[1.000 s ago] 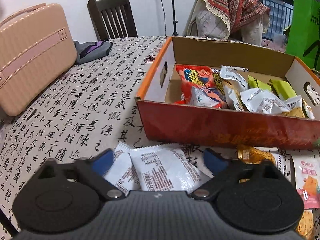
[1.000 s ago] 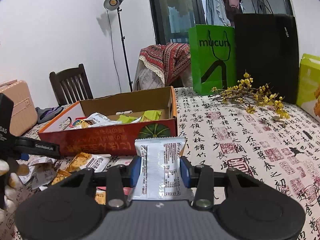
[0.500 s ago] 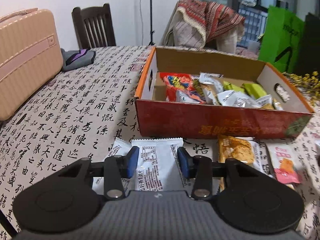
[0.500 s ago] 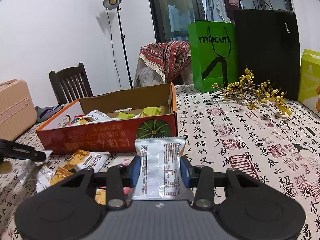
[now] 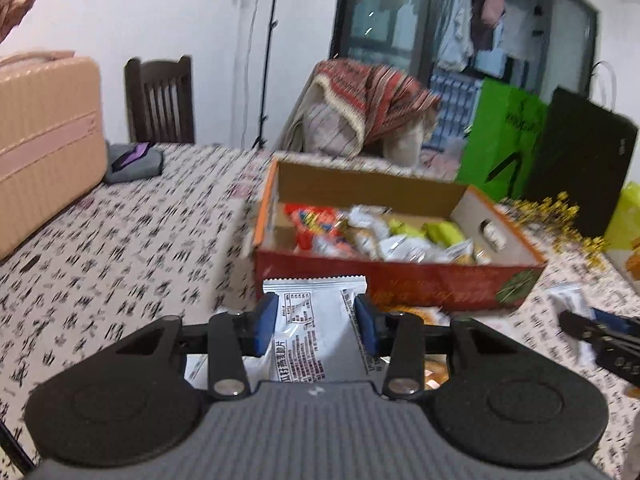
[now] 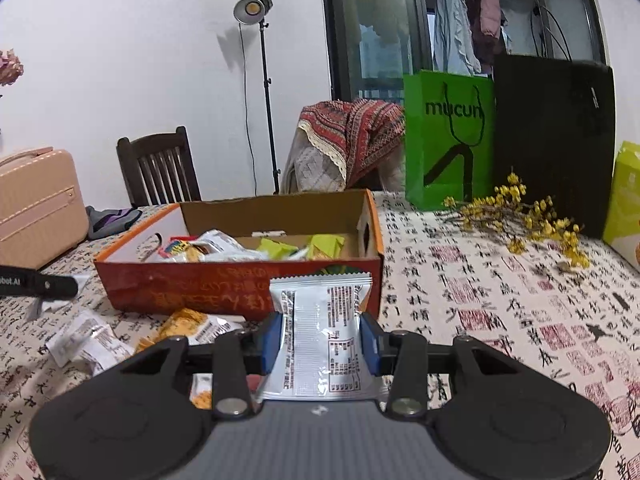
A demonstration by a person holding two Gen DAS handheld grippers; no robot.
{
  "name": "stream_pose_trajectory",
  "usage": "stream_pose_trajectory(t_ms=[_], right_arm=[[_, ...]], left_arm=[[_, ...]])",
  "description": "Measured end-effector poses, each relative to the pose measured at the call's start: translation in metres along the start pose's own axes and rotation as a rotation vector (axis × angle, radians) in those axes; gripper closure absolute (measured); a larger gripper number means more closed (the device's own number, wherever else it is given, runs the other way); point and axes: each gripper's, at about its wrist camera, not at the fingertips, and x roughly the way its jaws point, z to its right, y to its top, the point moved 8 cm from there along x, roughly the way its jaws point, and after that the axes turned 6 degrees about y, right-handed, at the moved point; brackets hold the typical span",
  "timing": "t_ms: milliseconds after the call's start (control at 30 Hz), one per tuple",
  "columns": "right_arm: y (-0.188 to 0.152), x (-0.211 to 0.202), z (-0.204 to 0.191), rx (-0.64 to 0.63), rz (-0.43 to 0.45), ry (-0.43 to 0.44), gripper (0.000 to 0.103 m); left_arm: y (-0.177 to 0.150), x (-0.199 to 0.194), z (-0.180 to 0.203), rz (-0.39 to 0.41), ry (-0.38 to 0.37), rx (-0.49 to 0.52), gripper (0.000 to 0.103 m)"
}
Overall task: Organize snacks
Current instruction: 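Carry both white packets into the box and open both tools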
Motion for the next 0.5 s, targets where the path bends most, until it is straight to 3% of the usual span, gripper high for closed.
stream_pose_trajectory(t_ms=[500], right_arm=[[0.059,0.019,-0.03,-0.017,0.062,0.02,0.063]], left_arm=[[0.051,-0.003,0.047,0.142,-0.079,0.026,0.06]])
